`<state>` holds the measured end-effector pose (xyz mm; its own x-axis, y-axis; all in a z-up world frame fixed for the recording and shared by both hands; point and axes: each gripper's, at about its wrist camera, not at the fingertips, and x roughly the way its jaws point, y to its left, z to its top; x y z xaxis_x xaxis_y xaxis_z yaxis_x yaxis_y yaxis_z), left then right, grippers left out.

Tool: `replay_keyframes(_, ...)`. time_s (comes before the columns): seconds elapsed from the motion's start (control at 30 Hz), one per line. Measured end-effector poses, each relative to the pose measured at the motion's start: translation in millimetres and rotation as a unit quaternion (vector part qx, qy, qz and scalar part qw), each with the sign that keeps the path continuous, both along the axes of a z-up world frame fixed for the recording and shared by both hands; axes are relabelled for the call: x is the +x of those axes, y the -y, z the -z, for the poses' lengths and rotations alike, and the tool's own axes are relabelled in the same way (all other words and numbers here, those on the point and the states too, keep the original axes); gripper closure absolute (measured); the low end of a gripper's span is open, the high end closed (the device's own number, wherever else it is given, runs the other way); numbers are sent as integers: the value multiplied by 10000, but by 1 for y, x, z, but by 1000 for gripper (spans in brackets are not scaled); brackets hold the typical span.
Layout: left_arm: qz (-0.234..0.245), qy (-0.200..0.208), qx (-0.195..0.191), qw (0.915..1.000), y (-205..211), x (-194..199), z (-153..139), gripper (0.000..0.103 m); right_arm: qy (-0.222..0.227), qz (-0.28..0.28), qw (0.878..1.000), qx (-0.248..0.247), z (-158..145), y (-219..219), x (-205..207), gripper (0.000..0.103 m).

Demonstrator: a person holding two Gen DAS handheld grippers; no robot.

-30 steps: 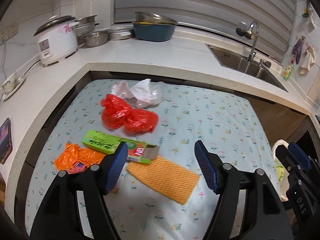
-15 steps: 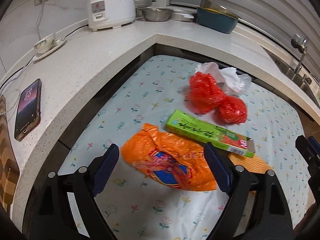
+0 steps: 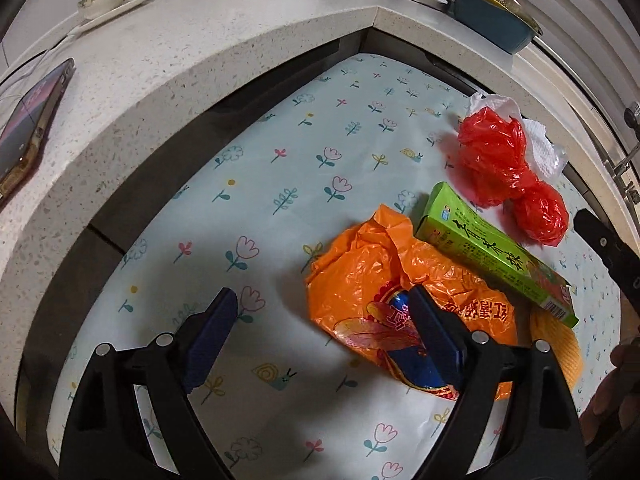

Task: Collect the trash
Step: 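Grasp the orange wrapper with the left gripper while the right gripper grasps the red bags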

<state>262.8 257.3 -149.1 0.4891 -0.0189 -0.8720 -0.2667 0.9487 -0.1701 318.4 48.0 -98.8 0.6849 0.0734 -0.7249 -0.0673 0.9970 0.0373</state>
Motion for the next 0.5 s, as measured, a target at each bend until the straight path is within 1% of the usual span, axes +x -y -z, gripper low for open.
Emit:
replay_keyframes(0.07, 44, 13, -33, 10000, 2, 1, 2, 23, -48, 3, 10000, 39, 6, -1, 11, 30)
replay_keyframes(0.13, 103, 15, -81, 9999, 5, 2, 5, 32, -105, -24, 9999, 8, 12, -4, 19, 30)
replay_keyframes(0.17, 121, 11, -49, 9999, 7, 3, 5, 34, -140, -38, 9999, -22, 15, -6, 25, 30)
replay_keyframes(0.23, 189, 46, 48, 9998, 10, 4, 5, 49, -205, -51, 9998, -41, 21, -8, 31, 30)
replay_keyframes(0.27, 205, 42, 68, 9998, 11, 5, 5, 52, -250, -64, 9997, -18, 24, -8, 34, 30)
replay_keyframes(0.3, 207, 46, 70, 9998, 11, 5, 4, 62, -289, -65, 9996, 7, 27, -8, 37, 31)
replay_keyframes(0.33, 208, 43, 59, 9998, 10, 5, 4, 76, -338, -60, 9994, 33, 30, -8, 39, 38)
replay_keyframes(0.37, 204, 37, 32, 9998, 9, 5, 3, 82, -381, -56, 9992, 64, 33, -8, 41, 44)
replay_keyframes(0.4, 211, 38, -26, 9998, 9, 6, 3, 88, -424, -49, 9991, 84, 35, -7, 42, 55)
replay_keyframes(0.43, 213, 53, -66, 9997, 8, 6, 2, 94, -452, -46, 9989, 120, 36, -6, 42, 60)
replay_keyframes(0.5, 233, 117, -22, 9997, 8, 5, -2, 98, -422, -25, 9989, 209, 36, -4, 41, 66)
